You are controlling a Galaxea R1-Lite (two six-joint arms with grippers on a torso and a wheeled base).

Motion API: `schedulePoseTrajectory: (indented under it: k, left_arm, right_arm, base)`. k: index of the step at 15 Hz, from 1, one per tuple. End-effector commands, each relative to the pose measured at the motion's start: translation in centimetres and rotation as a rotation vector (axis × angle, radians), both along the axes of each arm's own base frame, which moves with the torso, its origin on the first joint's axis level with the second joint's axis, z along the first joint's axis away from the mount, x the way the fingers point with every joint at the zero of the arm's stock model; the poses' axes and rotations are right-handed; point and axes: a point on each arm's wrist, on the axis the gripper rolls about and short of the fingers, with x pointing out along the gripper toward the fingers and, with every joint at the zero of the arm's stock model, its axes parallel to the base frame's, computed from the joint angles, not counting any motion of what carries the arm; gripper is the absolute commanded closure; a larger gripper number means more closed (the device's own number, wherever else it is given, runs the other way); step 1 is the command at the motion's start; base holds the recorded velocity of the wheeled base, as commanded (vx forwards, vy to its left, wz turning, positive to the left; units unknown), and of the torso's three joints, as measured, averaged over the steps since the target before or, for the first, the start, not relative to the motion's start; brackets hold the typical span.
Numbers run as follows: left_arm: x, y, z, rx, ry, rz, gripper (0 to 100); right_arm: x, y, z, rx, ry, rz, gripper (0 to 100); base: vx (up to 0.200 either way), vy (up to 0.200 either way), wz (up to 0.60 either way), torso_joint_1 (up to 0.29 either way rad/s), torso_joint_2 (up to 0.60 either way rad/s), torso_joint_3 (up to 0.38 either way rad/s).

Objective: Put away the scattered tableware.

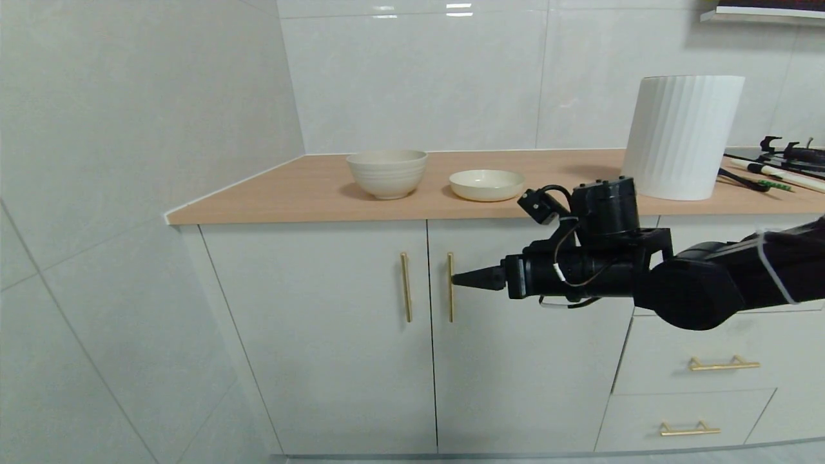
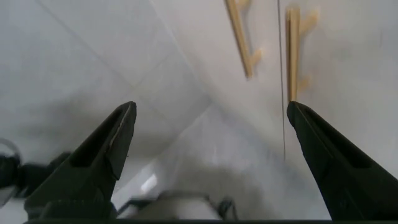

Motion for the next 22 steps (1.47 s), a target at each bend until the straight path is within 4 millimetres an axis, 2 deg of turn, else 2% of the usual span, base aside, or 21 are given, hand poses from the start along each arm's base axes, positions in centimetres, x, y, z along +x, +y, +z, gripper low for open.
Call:
schedulePoseTrajectory:
  k: [1, 5, 10, 18, 22]
  left_arm:
    - [0.0, 0.0, 0.0, 0.0, 0.0, 0.0, 0]
    - [0.0, 0.0, 0.0, 0.0, 0.0, 0.0, 0]
    - [0.0, 0.0, 0.0, 0.0, 0.0, 0.0, 0]
    - [0.0, 0.0, 0.0, 0.0, 0.0, 0.0, 0]
    - [0.0, 0.0, 0.0, 0.0, 0.0, 0.0, 0]
  right_arm:
    - [2.0, 1.1, -3.3, -0.003, 0.026, -0.007, 0]
    - [3.9, 2.2, -5.4, 0.072, 0.017, -0.029, 0]
    - [4.6, 2.6, -6.8, 0.068, 0.039, -0.032, 0]
    - [6.5, 3.6, -8.4, 0.118, 0.021, -0.084, 0]
    - [6.1, 4.8, -8.5, 0.153, 0.037, -0.07, 0]
  base:
    - [0.0, 0.0, 0.0, 0.0, 0.0, 0.0]
    - [0.0, 0.0, 0.0, 0.0, 0.0, 0.0]
    - [0.0, 0.0, 0.0, 0.0, 0.0, 0.0]
    - [0.0, 0.0, 0.0, 0.0, 0.0, 0.0]
    - [0.0, 0.0, 0.0, 0.0, 0.0, 0.0]
